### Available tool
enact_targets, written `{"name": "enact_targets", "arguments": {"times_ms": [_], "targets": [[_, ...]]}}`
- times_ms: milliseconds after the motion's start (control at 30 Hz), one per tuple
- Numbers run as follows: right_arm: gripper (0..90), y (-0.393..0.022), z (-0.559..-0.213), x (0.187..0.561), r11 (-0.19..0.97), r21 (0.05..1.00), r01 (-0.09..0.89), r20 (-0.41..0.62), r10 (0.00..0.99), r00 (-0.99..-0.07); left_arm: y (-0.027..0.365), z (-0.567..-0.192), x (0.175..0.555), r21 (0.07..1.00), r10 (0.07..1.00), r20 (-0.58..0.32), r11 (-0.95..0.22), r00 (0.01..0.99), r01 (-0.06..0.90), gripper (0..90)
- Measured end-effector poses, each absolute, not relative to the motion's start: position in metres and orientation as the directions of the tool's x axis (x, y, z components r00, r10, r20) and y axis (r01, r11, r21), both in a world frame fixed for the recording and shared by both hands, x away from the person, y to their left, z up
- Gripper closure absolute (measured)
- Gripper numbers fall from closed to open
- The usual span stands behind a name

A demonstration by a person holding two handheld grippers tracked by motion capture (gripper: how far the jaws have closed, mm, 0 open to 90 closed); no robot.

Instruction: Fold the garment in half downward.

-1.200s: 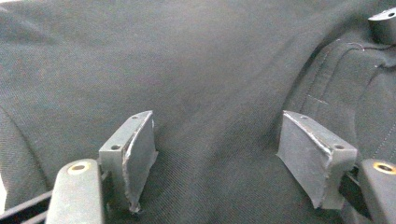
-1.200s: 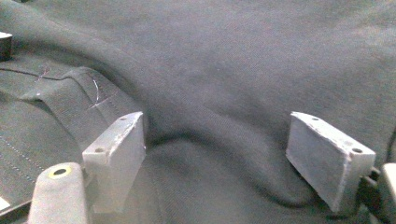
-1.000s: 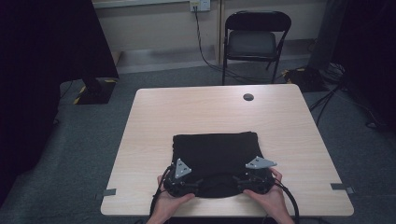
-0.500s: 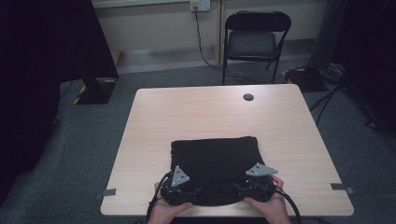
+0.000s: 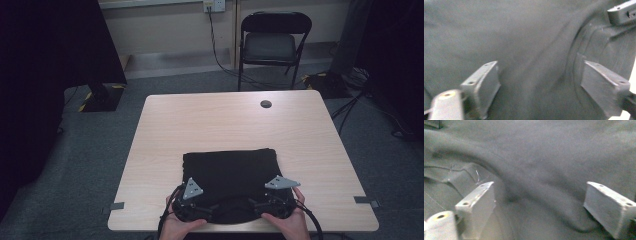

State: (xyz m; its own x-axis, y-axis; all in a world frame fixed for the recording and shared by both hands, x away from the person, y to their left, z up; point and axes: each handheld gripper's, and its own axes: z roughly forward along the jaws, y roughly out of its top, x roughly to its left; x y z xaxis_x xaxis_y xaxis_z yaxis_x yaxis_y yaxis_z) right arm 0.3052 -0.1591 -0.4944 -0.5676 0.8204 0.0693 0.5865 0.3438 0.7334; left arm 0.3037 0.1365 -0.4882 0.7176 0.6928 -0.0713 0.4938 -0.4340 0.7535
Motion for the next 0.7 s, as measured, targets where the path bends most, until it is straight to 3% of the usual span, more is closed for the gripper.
{"name": "enact_targets", "arguments": {"times_ms": [233, 333, 500, 700], "targets": [[5.6, -0.163, -0.482, 0.318, 0.290, 0.758, 0.584, 0.126, 0.813, -0.568, 0.128, -0.468, 0.318, 0.801, 0.702, -0.092, -0.369, 0.706, 0.472, 5.3], [5.7, -0.171, -0.471, 0.323, 0.246, 0.790, 0.562, 0.131, 0.828, -0.545, 0.128, -0.459, 0.326, 0.841, 0.753, -0.113, -0.275, 0.648, 0.466, 4.8], [5.6, -0.186, -0.465, 0.327, 0.205, 0.809, 0.550, 0.122, 0.858, -0.499, 0.133, -0.457, 0.328, 0.856, 0.784, -0.083, -0.260, 0.615, 0.447, 9.7], [5.6, -0.205, -0.462, 0.326, 0.157, 0.816, 0.557, 0.129, 0.889, -0.439, 0.153, -0.462, 0.334, 0.844, 0.817, -0.092, -0.239, 0.569, 0.480, 9.3]]}}
